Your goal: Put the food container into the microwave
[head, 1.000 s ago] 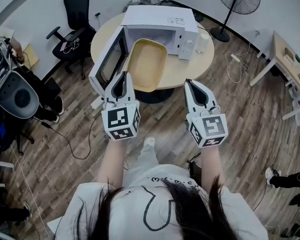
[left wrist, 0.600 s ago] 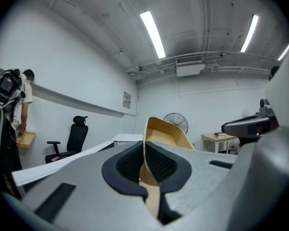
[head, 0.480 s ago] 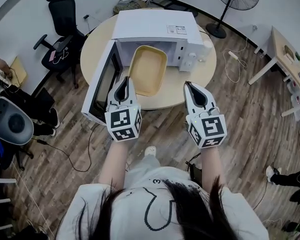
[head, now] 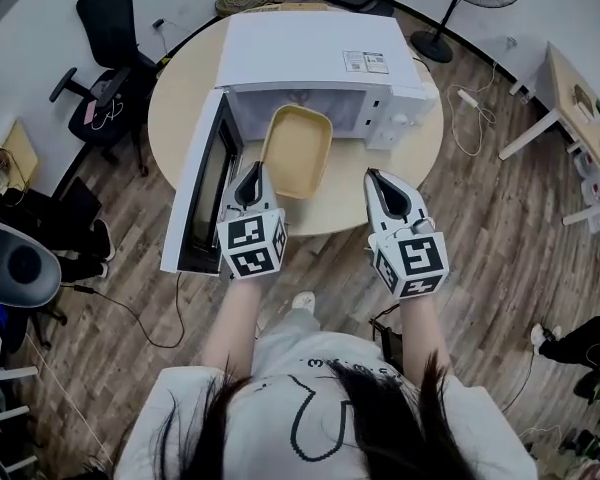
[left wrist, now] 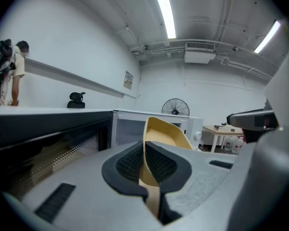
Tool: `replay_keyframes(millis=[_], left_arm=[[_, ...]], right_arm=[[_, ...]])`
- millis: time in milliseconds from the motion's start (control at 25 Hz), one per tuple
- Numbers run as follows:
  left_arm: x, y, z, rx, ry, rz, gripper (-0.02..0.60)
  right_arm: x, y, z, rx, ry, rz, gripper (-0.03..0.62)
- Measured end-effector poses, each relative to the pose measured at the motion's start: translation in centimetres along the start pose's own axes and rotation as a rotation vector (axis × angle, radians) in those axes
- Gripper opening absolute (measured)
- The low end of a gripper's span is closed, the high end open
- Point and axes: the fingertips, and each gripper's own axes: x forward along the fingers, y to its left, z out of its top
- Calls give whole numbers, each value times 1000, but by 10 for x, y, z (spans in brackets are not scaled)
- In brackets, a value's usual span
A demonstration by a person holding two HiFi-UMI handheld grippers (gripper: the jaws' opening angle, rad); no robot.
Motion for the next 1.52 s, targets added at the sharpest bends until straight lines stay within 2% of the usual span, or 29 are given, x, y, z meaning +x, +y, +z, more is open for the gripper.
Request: replay_keyframes(millis=[240, 560, 760, 1160, 1400, 1520], left_arm=[[30, 11, -32, -62, 78, 0, 18], [59, 24, -50, -128, 132, 33, 18], [85, 29, -54, -120, 158, 33, 18], [145, 32, -51, -89, 178, -26, 19], [176, 27, -55, -121, 196, -16, 20], [190, 25, -58, -170, 200, 1, 20]], right_arm=[[21, -3, -17, 3, 36, -3, 29], [36, -10, -24, -1, 53, -1, 29], [49, -17, -30, 8, 54, 8, 29], [69, -43, -37, 28, 61, 5, 29], [82, -58, -39, 28, 61, 8, 29], [88, -62, -38, 20, 57, 17, 29]])
